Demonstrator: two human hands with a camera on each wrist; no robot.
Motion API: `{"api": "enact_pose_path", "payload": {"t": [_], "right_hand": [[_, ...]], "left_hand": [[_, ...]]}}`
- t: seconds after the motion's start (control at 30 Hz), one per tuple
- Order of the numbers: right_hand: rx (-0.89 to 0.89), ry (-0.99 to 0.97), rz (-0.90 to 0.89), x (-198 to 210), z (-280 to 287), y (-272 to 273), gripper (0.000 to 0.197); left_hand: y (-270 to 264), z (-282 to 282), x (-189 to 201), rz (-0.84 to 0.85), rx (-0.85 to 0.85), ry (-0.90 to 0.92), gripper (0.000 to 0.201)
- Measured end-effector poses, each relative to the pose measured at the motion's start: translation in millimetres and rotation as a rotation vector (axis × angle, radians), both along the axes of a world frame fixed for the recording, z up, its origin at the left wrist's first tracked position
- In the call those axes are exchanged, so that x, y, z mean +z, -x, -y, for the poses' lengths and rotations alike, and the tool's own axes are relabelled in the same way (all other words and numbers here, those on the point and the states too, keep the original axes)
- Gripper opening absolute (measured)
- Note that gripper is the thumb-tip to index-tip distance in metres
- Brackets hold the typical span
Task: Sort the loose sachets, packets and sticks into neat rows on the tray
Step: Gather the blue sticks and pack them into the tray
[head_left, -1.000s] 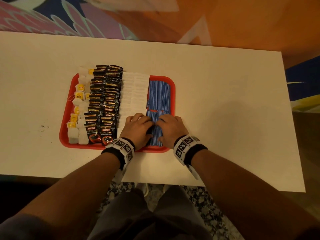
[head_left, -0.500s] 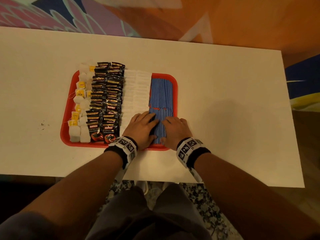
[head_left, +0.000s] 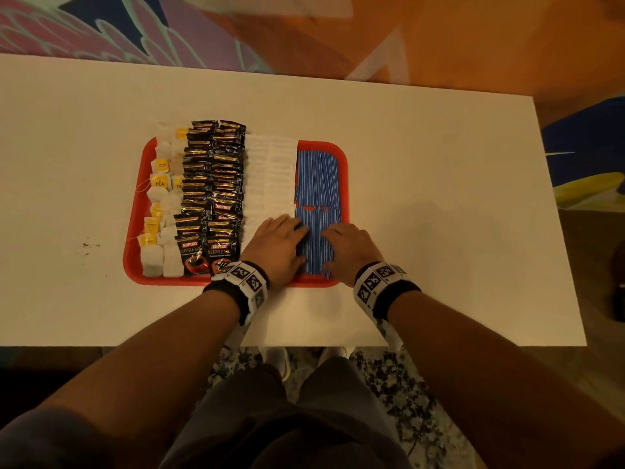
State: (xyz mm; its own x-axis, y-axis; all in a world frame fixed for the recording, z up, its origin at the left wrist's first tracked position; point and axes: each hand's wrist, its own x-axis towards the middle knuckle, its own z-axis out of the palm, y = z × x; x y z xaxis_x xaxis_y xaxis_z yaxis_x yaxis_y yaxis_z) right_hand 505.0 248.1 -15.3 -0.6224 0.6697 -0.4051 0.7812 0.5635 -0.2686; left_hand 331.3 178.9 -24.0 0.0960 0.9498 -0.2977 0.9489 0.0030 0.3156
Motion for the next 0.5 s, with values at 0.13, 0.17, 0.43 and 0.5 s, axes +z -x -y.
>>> {"api": "enact_pose_path", "payload": {"t": [0.13,0.17,0.43,0.5], "right_hand": [[-0.215,0.057,-0.072,16.6,-0.6,-0.2,0.042],[-0.279,0.078,-0.097,19.5,-1.1,-0.3,0.034],[-0.675,0.156,-0.254,43.5,-3.0,5.8,0.021],[-0.748,0.194,-0.243,44.5,-1.8,6.3,0.023]], "left_hand": [[22.0,1.1,25.4,0.180,0.168,-0.094,0.044],[29.4,0.8,32.1,0.222,0.238,-0.116,0.037],[107.7,32.7,59.2,0.356,0.850,-0.191,0.011],[129.7,52.3,51.1,0.311,0.995,-0.184,0.019]]}}
